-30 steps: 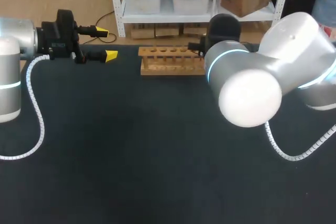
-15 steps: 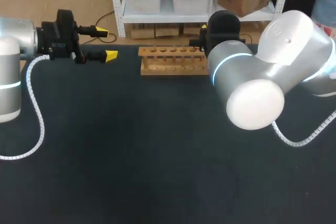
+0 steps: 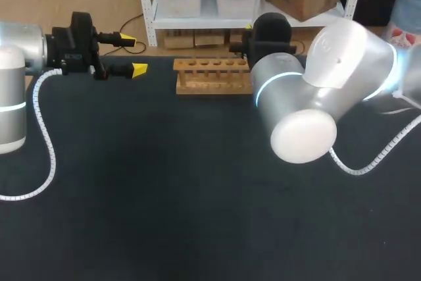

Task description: Grasp the test tube, adjust it, and insert it.

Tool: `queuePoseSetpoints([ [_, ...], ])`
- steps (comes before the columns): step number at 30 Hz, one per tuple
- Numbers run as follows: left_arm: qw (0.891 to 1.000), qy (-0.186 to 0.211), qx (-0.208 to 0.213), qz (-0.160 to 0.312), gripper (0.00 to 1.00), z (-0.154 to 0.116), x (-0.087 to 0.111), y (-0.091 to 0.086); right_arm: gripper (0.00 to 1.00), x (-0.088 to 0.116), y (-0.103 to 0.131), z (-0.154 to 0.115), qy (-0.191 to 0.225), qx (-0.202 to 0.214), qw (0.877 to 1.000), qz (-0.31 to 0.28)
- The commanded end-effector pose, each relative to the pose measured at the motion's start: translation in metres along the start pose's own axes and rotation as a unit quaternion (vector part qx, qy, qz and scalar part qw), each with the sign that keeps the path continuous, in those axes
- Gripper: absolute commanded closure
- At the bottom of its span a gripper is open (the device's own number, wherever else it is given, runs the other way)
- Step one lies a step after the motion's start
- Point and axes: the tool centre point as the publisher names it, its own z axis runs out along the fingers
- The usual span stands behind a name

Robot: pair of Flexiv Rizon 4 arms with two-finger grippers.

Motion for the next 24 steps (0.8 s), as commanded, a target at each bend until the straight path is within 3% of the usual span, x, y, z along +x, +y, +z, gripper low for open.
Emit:
queuePoseSetpoints([
  [1,1.000,-0.003,-0.002,0.002,0.00,0.000,0.002,-0.001,1.00,0.003,0.001,0.009,-0.004,-0.006,1.000,0.003],
  [24,1.000,-0.003,-0.002,0.002,0.00,0.000,0.002,-0.001,1.00,0.014,0.003,0.034,-0.027,-0.012,0.999,0.017],
])
